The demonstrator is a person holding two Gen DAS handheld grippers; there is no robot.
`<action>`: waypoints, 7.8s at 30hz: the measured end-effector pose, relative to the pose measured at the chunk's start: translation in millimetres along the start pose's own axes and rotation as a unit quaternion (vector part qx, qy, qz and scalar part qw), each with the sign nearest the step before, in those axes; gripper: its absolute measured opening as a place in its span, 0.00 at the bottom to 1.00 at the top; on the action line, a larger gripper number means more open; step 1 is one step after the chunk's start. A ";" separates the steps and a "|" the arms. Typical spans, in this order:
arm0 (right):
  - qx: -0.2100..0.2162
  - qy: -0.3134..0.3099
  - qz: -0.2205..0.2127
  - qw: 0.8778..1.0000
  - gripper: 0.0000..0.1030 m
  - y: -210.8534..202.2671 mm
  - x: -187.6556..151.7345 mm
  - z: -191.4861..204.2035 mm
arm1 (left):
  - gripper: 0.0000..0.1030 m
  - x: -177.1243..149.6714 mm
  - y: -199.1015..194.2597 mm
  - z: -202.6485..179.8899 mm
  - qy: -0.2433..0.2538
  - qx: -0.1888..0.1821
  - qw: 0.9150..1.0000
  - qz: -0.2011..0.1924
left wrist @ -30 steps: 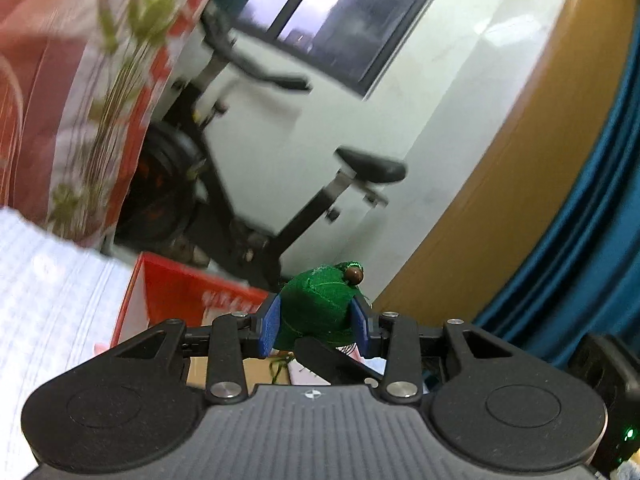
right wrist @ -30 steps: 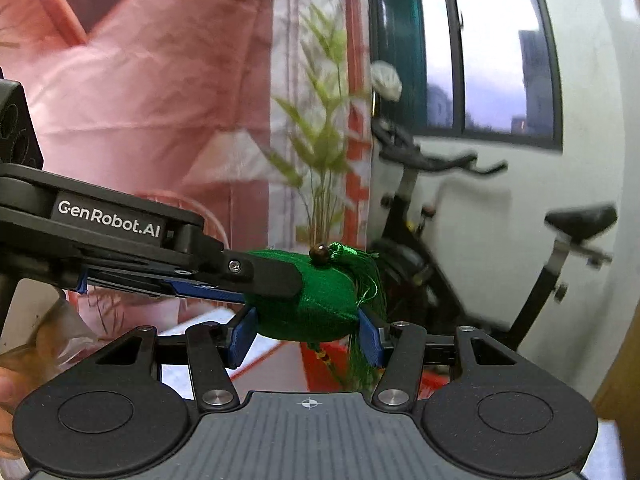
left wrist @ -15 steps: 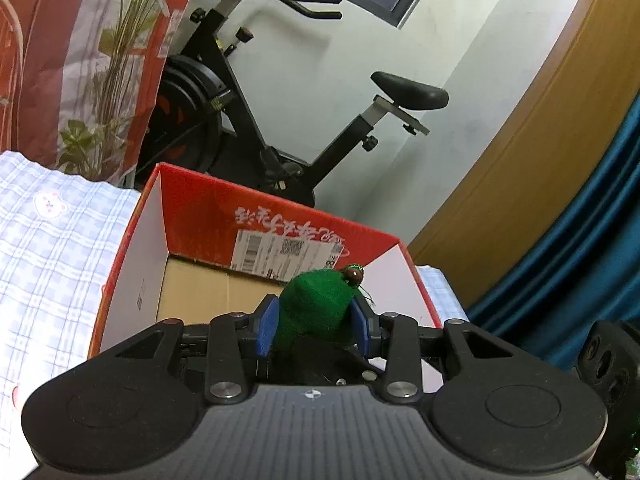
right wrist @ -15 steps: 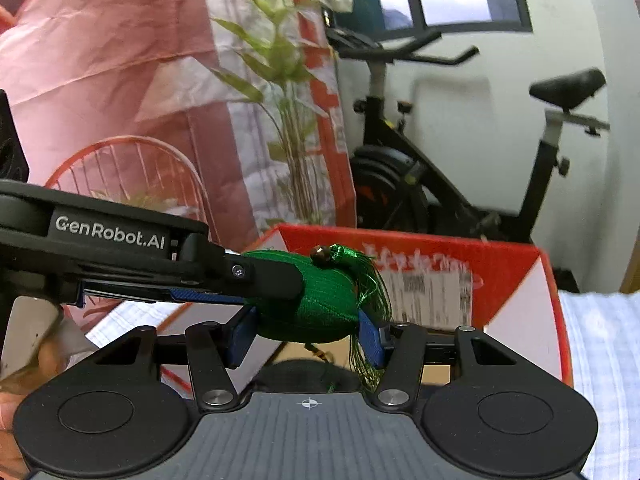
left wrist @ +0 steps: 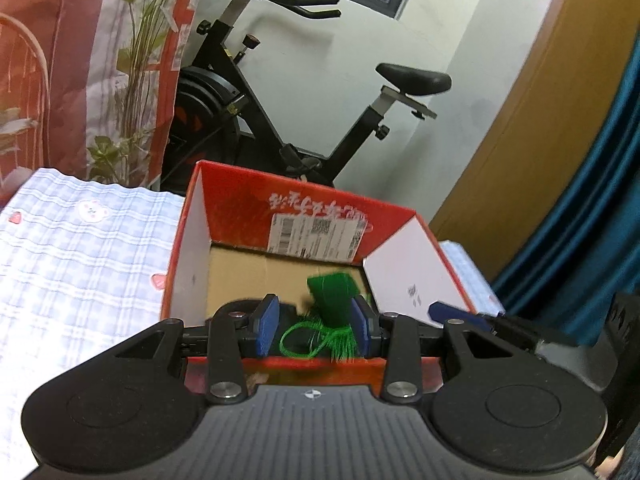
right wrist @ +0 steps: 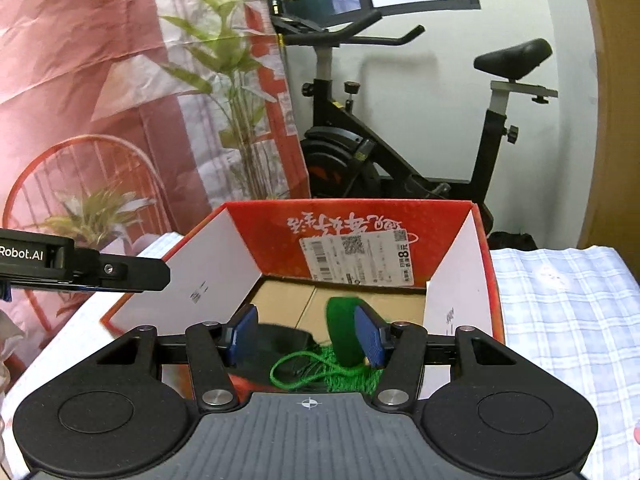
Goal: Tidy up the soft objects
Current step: 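Move both tools from the box back to the orange floral pillow, then close the left tool on the orange floral pillow while the right tool grips its edge, then lift the orange floral pillow with both tools and carry it over the red box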
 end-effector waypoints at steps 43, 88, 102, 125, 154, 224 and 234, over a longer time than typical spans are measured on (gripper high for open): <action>0.025 -0.012 0.046 0.999 0.48 -85.7 -140.2 78.6 | 0.39 -136.2 -48.5 48.2 0.002 0.066 0.997 0.043; -0.015 0.026 0.032 0.999 0.48 -68.7 -138.7 51.4 | 0.21 -74.4 17.4 24.4 -0.040 0.099 0.994 0.029; -0.032 0.081 -0.002 0.996 0.48 -96.1 -134.6 33.0 | 0.14 -113.0 -35.6 14.5 -0.021 0.037 0.999 0.025; -0.029 0.058 0.019 0.998 0.52 -93.3 -146.4 45.5 | 0.18 -151.5 -51.6 51.9 -0.103 0.051 0.993 0.006; -0.023 0.011 0.014 1.000 0.45 -87.4 -149.7 58.0 | 0.18 -160.5 -41.9 62.8 -0.097 0.119 0.988 -0.008; -0.058 -0.031 -0.055 0.996 0.22 10.5 23.6 -1.1 | 0.12 38.2 24.4 0.7 0.049 0.109 0.985 -0.126; -0.100 -0.053 -0.005 0.994 0.22 47.1 13.6 3.7 | 0.20 32.6 61.4 13.9 0.044 0.124 0.988 -0.080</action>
Point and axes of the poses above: each gripper's, at about its wrist camera, not at the fingertips, and y roughly the way its jaws point, z to its left, x to its top, the point moved 2 cm from there along y, roughly the way its jaws point, and after that the axes turned 10 degrees about -y, right-handed, at the moved point
